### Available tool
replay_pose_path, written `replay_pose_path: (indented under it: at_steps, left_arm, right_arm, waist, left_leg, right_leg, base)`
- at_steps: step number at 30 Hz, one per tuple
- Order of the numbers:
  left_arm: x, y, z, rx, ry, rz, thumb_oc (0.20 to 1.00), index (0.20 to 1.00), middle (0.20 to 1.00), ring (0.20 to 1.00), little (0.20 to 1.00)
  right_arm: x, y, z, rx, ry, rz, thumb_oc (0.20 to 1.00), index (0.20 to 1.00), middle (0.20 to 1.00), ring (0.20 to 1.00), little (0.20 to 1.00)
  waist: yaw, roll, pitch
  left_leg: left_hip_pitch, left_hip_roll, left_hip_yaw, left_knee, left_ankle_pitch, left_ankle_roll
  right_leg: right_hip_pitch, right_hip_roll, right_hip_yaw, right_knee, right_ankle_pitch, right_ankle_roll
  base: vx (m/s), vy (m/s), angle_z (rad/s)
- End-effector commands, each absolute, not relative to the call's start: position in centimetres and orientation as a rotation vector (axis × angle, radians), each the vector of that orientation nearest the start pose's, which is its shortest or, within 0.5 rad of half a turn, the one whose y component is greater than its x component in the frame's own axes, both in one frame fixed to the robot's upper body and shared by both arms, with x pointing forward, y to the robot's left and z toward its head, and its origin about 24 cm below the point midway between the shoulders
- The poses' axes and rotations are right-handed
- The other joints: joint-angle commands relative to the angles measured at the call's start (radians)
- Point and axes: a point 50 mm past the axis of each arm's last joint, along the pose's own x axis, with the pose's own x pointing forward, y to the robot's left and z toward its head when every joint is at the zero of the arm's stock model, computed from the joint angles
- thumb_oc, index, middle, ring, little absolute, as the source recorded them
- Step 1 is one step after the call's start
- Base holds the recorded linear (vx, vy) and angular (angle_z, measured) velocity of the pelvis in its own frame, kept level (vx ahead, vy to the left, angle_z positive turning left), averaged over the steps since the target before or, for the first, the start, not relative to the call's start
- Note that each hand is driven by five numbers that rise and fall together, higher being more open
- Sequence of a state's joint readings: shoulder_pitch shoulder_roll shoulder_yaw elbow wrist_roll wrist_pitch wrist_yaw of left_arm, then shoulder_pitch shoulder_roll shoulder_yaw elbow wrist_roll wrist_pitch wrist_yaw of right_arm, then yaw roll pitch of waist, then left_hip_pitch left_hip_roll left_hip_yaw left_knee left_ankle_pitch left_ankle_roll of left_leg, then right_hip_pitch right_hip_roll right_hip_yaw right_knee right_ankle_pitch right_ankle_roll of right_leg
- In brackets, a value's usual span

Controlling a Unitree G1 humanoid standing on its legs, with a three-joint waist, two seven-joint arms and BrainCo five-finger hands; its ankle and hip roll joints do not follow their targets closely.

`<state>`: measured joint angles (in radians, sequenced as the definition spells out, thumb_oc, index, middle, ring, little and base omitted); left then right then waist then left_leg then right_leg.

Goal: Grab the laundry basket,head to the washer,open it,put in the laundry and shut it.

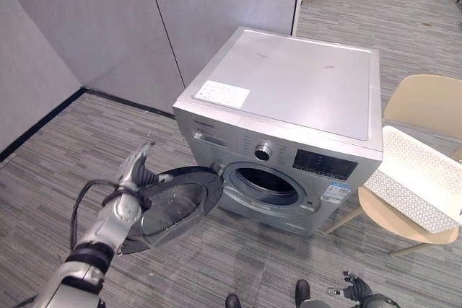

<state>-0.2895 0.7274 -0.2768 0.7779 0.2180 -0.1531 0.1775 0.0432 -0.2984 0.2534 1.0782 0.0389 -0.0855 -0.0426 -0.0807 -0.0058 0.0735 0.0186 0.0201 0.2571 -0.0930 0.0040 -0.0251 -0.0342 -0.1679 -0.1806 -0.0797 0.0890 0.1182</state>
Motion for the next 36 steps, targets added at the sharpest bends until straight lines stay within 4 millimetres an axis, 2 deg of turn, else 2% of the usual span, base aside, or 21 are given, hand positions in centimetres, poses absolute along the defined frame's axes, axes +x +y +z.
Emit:
replay_pose_path:
  at_steps: [1,6,10,12,14,15,16,18,20,21,22,23,27,31,36]
  left_arm:
    - [27.6,33.4,1.9,1.005,0.365,0.161,1.000,1.000,1.000,1.000,1.000]
    - [25.3,34.5,-1.6,0.965,0.568,0.162,1.000,1.000,1.000,1.000,1.000]
    - [23.7,34.5,-3.6,0.989,0.667,0.130,1.000,1.000,1.000,1.000,1.000]
    - [23.7,34.0,-3.9,0.964,0.660,0.128,1.000,1.000,1.000,1.000,1.000]
    - [23.8,32.5,-4.5,0.920,0.631,0.107,1.000,1.000,1.000,1.000,1.000]
    - [23.8,31.1,-4.8,0.896,0.583,0.068,1.000,1.000,1.000,1.000,1.000]
    - [23.8,31.1,-4.8,0.896,0.583,0.069,1.000,1.000,1.000,1.000,1.000]
    - [24.2,29.5,-4.0,0.891,0.481,0.019,1.000,1.000,1.000,1.000,1.000]
    - [24.4,28.9,-2.6,0.881,0.388,-0.004,1.000,1.000,1.000,1.000,1.000]
    - [24.7,28.8,-0.8,0.876,0.296,0.012,1.000,1.000,1.000,1.000,1.000]
    - [24.7,28.9,-0.7,0.877,0.298,0.013,1.000,1.000,1.000,1.000,1.000]
    - [24.9,29.0,1.1,0.900,0.212,0.027,1.000,1.000,1.000,1.000,1.000]
    - [25.5,29.5,3.9,0.920,0.089,0.111,1.000,1.000,1.000,1.000,1.000]
    - [25.9,29.7,4.3,0.917,0.070,0.150,1.000,1.000,1.000,1.000,1.000]
    - [26.6,31.4,2.5,0.961,0.209,0.195,1.000,1.000,1.000,1.000,1.000]
  right_arm:
    - [12.3,-24.6,-14.3,-0.454,1.016,0.044,1.000,1.000,1.000,1.000,1.000]
    - [12.1,-24.9,-14.3,-0.477,1.029,0.052,1.000,1.000,1.000,1.000,1.000]
    - [12.4,-25.1,-14.2,-0.493,1.023,0.052,1.000,1.000,1.000,1.000,1.000]
    - [12.7,-25.1,-14.1,-0.495,1.014,0.048,1.000,1.000,1.000,1.000,1.000]
    - [13.2,-25.0,-14.1,-0.490,1.005,0.041,1.000,1.000,1.000,1.000,1.000]
    - [13.4,-25.0,-14.0,-0.495,1.000,0.041,1.000,1.000,1.000,1.000,1.000]
    - [13.4,-25.0,-14.0,-0.495,1.000,0.041,1.000,1.000,1.000,1.000,1.000]
    - [13.6,-25.0,-13.8,-0.497,0.984,0.040,1.000,1.000,1.000,1.000,1.000]
    - [13.0,-25.0,-14.0,-0.494,1.001,0.043,1.000,1.000,1.000,1.000,1.000]
    - [12.6,-25.1,-14.1,-0.491,1.017,0.039,1.000,1.000,1.000,1.000,1.000]
    - [12.6,-25.1,-14.2,-0.492,1.017,0.040,1.000,1.000,1.000,1.000,1.000]
    - [12.2,-25.1,-14.3,-0.490,1.027,0.036,1.000,1.000,1.000,1.000,1.000]
    - [11.9,-24.7,-14.3,-0.479,1.021,0.045,1.000,1.000,1.000,1.000,1.000]
    - [11.7,-24.5,-14.5,-0.476,1.025,0.053,1.000,1.000,1.000,1.000,1.000]
    - [11.9,-24.7,-14.3,-0.501,1.020,0.078,1.000,1.000,1.000,1.000,1.000]
  waist:
    - [0.011,-0.016,0.005]
    - [0.003,-0.018,0.010]
    - [0.002,-0.026,0.015]
    - [0.006,-0.027,0.022]
    - [0.013,-0.025,0.032]
    - [0.024,-0.022,0.040]
    - [0.024,-0.022,0.040]
    - [0.037,-0.023,0.039]
    - [0.050,-0.022,0.033]
    - [0.058,-0.020,0.028]
    - [0.056,-0.021,0.028]
    - [0.066,-0.020,0.023]
    - [0.068,-0.024,0.021]
    - [0.066,-0.025,0.021]
    - [0.049,-0.031,0.029]
  left_leg:
    - [-0.019,0.007,-0.028,0.006,-0.056,-0.011]
    - [-0.038,0.009,-0.030,0.006,-0.049,-0.010]
    - [-0.046,0.014,-0.028,0.006,-0.048,-0.011]
    - [-0.051,0.017,-0.029,0.006,-0.046,-0.010]
    - [-0.056,0.024,-0.030,0.006,-0.040,-0.010]
    - [-0.056,0.031,-0.028,0.006,-0.037,-0.010]
    - [-0.056,0.031,-0.027,0.006,-0.037,-0.010]
    - [-0.049,0.031,-0.027,0.006,-0.037,-0.010]
    - [-0.040,0.032,-0.033,0.006,-0.032,-0.013]
    - [-0.037,0.034,-0.041,0.006,-0.027,-0.017]
    - [-0.037,0.034,-0.042,0.006,-0.027,-0.017]
    - [-0.035,0.036,-0.050,0.006,-0.026,-0.022]
    - [-0.033,0.038,-0.066,0.006,-0.025,-0.028]
    - [-0.033,0.039,-0.071,0.006,-0.025,-0.029]
    - [-0.038,0.039,-0.069,0.006,-0.028,-0.029]
  right_leg:
    - [-0.004,-0.025,-0.002,0.069,-0.084,0.065]
    - [-0.022,-0.020,0.002,0.066,-0.079,0.065]
    - [-0.030,-0.014,0.004,0.059,-0.075,0.063]
    - [-0.038,-0.013,0.007,0.063,-0.074,0.064]
    - [-0.047,-0.013,0.008,0.080,-0.074,0.065]
    - [-0.051,-0.012,0.014,0.091,-0.074,0.063]
    - [-0.051,-0.011,0.014,0.091,-0.074,0.063]
    - [-0.032,-0.010,0.009,0.071,-0.078,0.059]
    - [-0.013,-0.007,0.002,0.052,-0.082,0.055]
    - [0.003,-0.003,-0.006,0.042,-0.085,0.051]
    - [0.004,-0.003,-0.007,0.041,-0.085,0.051]
    - [0.018,-0.001,-0.017,0.032,-0.088,0.049]
    - [0.035,0.003,-0.036,0.028,-0.094,0.044]
    - [0.039,0.004,-0.039,0.026,-0.095,0.043]
    - [0.029,0.006,-0.033,0.025,-0.092,0.045]
  base:
    - [0.02,0.029,-0.13]
    - [-0.01,0.027,0.03]
    - [0.00,0.001,-0.01]
    - [-0.05,-0.021,-0.04]
    - [-0.09,-0.047,-0.04]
    - [-0.08,-0.042,0.00]
    - [-0.05,-0.039,-0.01]
    - [0.00,-0.020,-0.02]
    - [0.04,-0.046,0.00]
    - [0.04,-0.038,0.06]
    - [0.05,-0.051,0.13]
    - [0.04,-0.033,0.18]
    - [0.04,-0.026,0.19]
    - [0.03,0.001,0.06]
    - [0.01,0.008,0.01]
